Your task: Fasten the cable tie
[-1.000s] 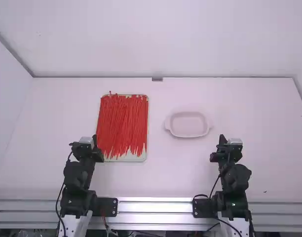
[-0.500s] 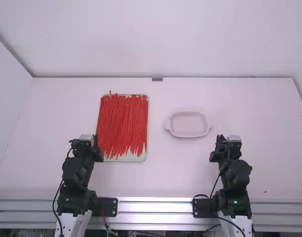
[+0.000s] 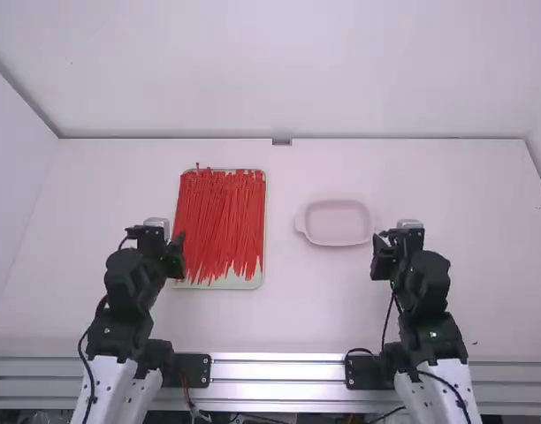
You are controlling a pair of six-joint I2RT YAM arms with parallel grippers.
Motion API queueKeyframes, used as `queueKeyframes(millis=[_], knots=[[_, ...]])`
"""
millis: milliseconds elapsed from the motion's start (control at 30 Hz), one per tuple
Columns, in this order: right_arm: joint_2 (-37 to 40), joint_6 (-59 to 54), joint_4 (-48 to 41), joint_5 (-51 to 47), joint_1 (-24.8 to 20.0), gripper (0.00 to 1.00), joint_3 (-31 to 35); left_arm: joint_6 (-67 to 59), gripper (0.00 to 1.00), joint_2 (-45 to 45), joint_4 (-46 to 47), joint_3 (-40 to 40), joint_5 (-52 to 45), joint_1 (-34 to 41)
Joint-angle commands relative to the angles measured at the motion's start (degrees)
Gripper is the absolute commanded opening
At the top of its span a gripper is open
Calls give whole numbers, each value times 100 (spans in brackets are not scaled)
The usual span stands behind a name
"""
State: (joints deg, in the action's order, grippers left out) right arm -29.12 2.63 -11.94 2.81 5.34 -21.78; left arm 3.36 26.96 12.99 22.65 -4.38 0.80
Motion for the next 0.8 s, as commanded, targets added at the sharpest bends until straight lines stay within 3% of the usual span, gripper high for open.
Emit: queueKeyframes(millis=[0,400,767], knots=[[-391,76,-107,-118,115,38,-492,559,38,360,99,385,-186,68],[-2524,295,-1493,167,702,64,-2217,250,64,2365,1246,2024,-975,95],[-3645,397,-2634,74,1191,81,-3430,311,81,3710,2137,3225,-1089,142]])
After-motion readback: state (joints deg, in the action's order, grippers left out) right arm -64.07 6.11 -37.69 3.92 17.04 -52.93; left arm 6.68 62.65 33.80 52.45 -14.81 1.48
